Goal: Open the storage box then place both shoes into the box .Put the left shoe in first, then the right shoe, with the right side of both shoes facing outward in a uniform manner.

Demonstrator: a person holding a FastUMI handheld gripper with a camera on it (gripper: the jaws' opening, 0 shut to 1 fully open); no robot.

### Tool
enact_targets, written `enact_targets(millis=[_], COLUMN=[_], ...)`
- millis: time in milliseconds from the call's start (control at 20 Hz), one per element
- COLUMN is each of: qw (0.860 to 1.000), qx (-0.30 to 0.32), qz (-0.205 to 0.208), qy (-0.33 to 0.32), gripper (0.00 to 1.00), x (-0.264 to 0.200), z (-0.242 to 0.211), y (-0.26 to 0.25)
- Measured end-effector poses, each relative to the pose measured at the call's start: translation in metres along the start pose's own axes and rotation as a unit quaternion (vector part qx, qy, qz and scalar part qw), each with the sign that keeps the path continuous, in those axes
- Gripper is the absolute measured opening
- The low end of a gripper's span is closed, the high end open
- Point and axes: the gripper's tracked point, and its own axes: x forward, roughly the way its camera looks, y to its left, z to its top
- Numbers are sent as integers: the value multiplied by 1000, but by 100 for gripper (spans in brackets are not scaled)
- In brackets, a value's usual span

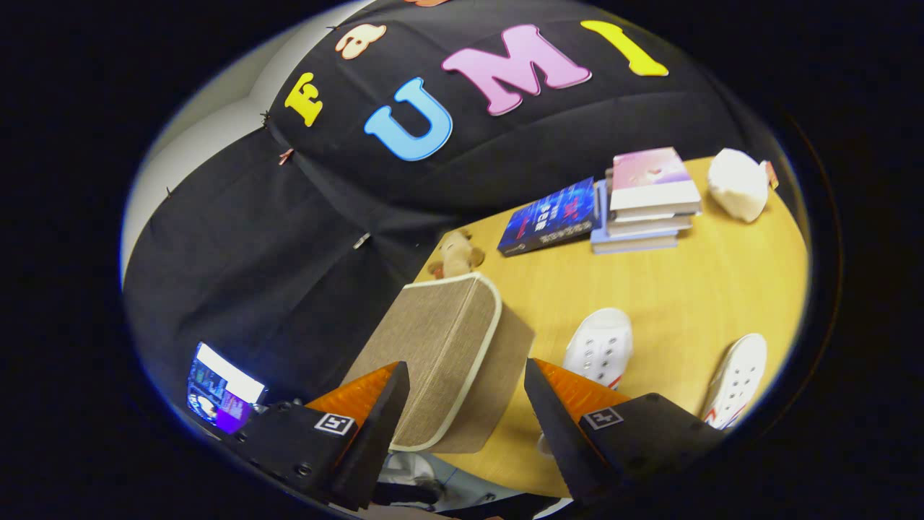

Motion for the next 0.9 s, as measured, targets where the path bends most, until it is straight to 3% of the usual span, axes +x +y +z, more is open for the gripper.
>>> enact_targets(millis=[250,700,900], qw=[987,954,932], qx=[104,219,270], qz=[99,168,200], qy=[67,116,134], gripper=[98,98,95], x=[19,57,71], z=[-36,-58,-60], y=[14,10,22])
